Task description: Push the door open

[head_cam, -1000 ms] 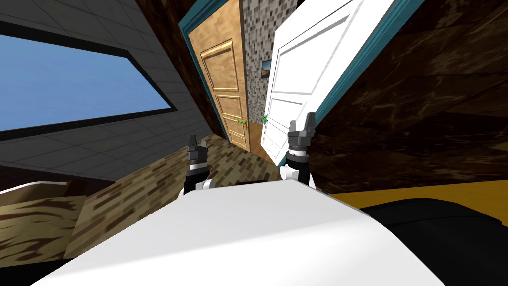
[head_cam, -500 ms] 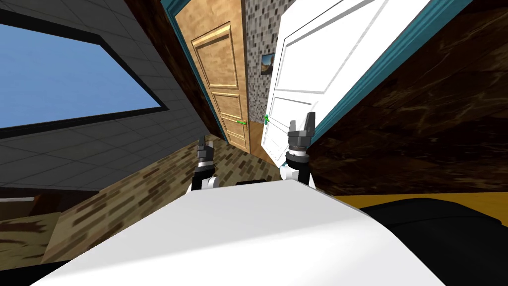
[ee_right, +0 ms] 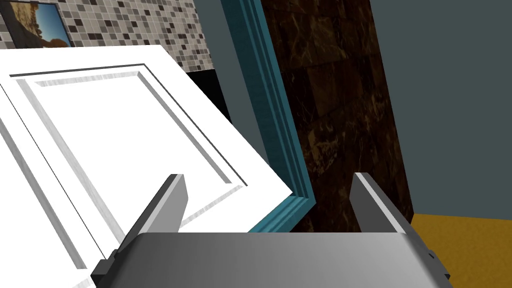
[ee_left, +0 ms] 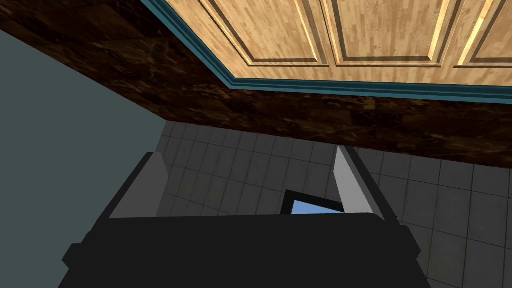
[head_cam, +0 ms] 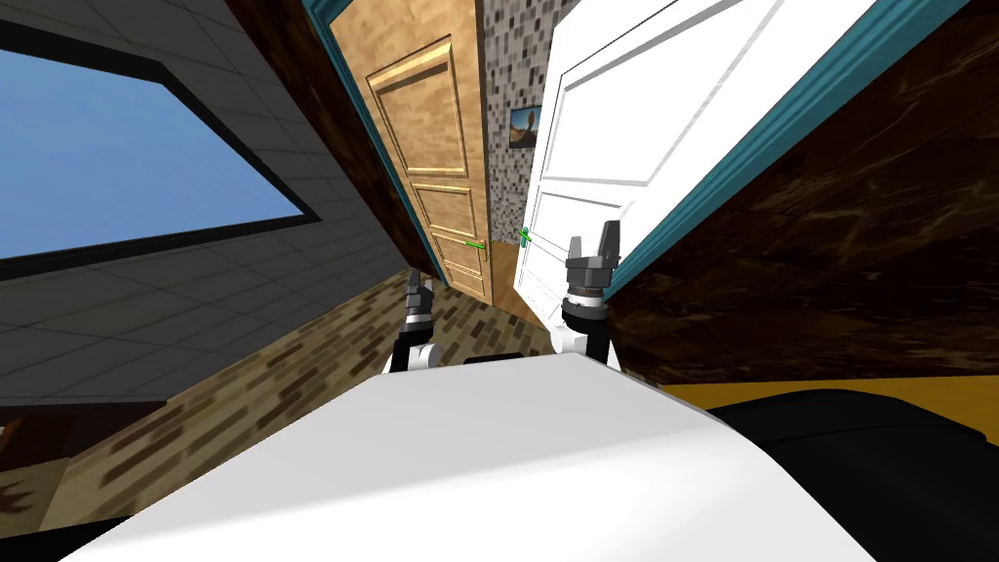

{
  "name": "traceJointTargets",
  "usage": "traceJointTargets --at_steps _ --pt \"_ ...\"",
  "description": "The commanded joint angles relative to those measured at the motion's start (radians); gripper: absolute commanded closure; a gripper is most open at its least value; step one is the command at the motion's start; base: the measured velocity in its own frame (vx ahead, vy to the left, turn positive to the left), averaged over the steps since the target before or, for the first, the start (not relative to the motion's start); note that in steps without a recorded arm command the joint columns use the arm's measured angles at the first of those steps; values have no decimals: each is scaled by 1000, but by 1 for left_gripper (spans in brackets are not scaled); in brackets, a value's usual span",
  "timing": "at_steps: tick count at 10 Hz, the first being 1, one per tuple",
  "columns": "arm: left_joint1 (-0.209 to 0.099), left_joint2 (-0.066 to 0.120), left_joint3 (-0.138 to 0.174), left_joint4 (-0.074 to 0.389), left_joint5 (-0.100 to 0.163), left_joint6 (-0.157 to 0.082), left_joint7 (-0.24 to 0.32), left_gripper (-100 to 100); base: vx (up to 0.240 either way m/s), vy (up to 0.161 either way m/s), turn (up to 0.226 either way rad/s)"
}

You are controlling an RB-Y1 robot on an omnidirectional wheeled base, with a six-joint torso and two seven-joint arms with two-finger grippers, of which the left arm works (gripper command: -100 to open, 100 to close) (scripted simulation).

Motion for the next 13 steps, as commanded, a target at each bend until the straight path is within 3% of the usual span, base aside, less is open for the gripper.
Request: traceJointTargets --at_steps 1,8,13 --pt "-18 4 -16 28 21 7 -17 -100 120 80 -55" --pt "-143 12 -124 232 159 35 -121 -100 138 125 -87" --pt "-202 8 -175 328 224 48 -170 -100 93 99 -64"
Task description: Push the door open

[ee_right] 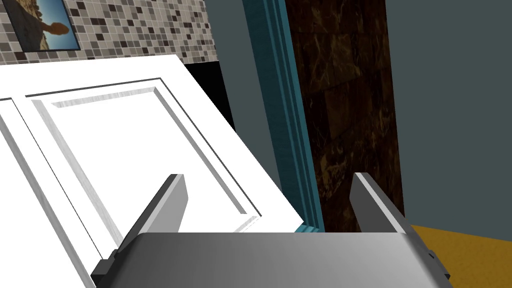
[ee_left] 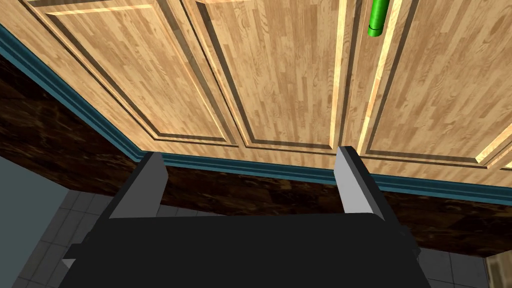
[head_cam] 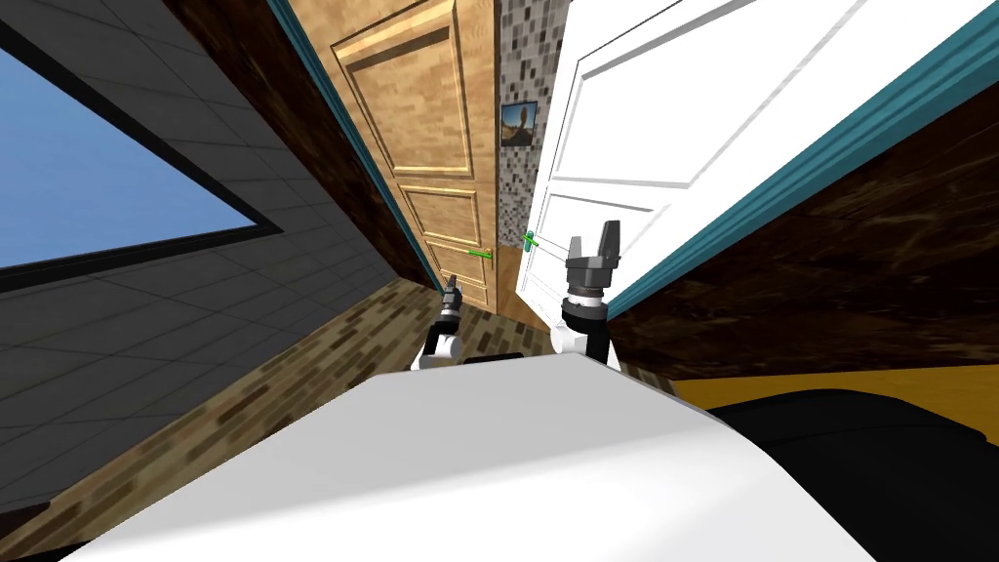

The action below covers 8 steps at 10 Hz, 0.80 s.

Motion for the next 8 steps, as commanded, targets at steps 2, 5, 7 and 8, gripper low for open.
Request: traceJointTargets --at_steps 2,5,7,8 --pt "-41 -9 -37 67 46 12 -38 -100 102 104 -77" --pt "-75 -16 -66 122 83 19 -66 -100 113 104 -68" --pt "-107 -25 -94 175 119 26 -93 -100 111 129 -86" --pt "-118 -28 -103 192 131 29 -102 -100 82 99 -57"
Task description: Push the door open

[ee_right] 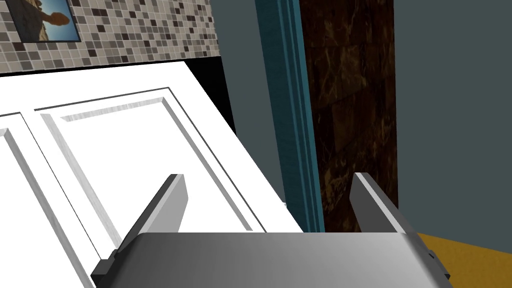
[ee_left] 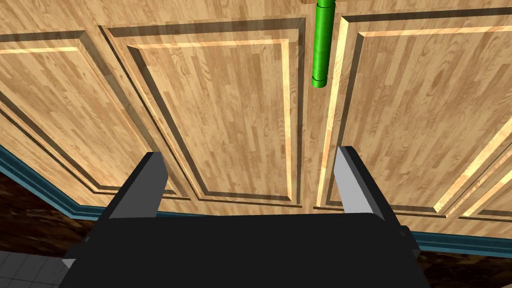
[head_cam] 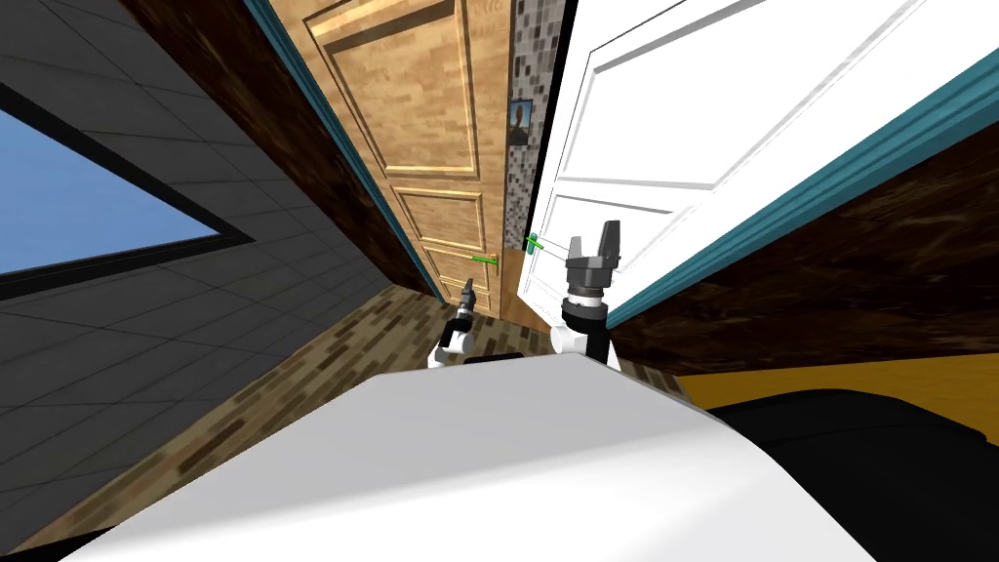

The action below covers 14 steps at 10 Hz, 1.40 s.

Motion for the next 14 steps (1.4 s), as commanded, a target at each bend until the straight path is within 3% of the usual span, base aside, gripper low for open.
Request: traceJointTargets --at_steps 1,5,10,12,13,14 --pt "-27 -10 -22 41 30 10 -24 -100 114 94 -79" --pt "-81 -34 -68 129 90 22 -69 -100 125 128 -73" --pt "-124 -60 -105 198 137 32 -104 -100 97 94 -43" --pt "-150 -80 -127 241 165 37 -126 -100 146 105 -65" --pt "-158 -87 -135 254 175 39 -133 -100 150 130 -46" --pt "-155 -86 -130 251 167 34 -129 -100 65 55 -13"
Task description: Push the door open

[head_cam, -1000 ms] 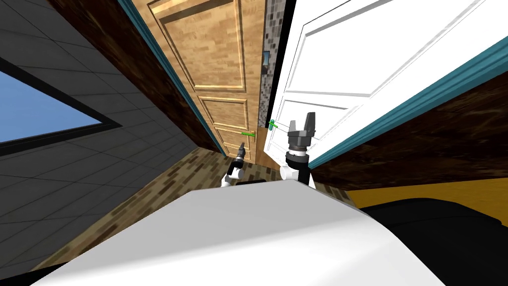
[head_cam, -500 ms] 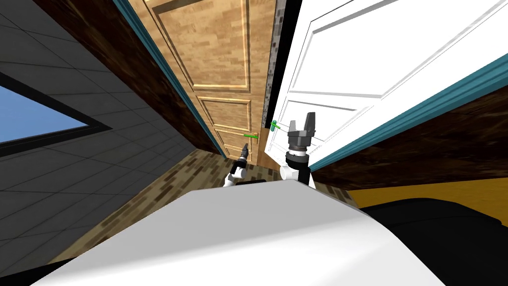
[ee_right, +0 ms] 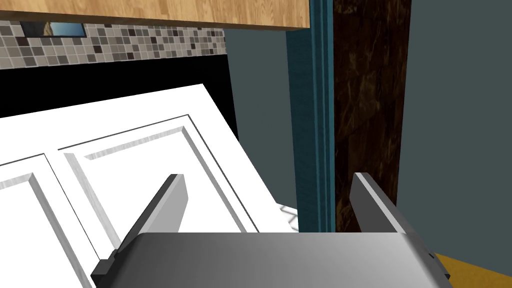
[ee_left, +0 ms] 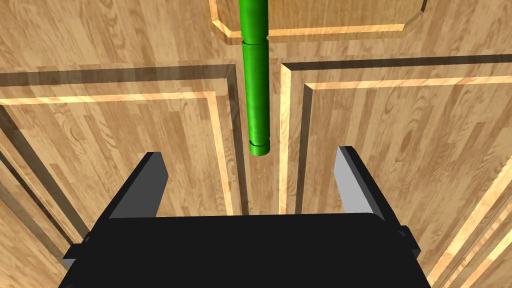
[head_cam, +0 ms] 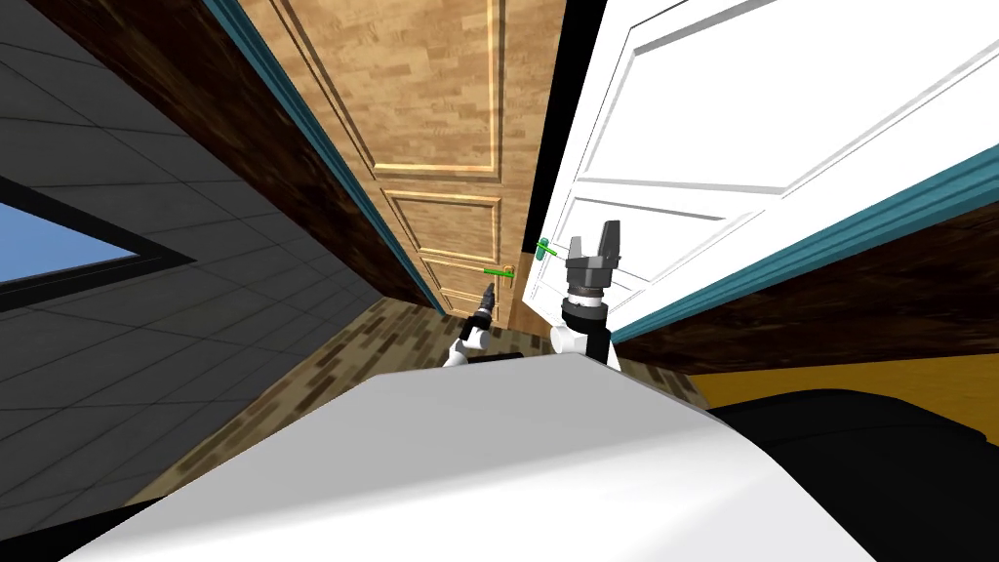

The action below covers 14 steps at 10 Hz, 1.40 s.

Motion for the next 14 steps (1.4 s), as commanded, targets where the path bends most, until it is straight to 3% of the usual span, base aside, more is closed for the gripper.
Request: traceJointTargets --at_steps 1,3,5,7,9,10,11,14 --pt "-3 28 3 3 -1 0 2 -100 76 -18 -17" --pt "-9 56 10 9 -2 1 7 -100 152 -60 -18" --pt "-16 64 17 16 -4 2 12 -100 185 -74 -16" --pt "-23 47 24 23 -5 3 17 -100 220 -68 -23" --pt "-29 9 30 28 -6 4 22 -100 182 -71 -14" --pt "-25 17 29 23 -7 5 18 -100 62 -26 8" --pt "-25 17 29 23 -7 5 18 100 -10 3 0" --pt "-25 17 29 23 -7 5 18 100 -17 8 -5"
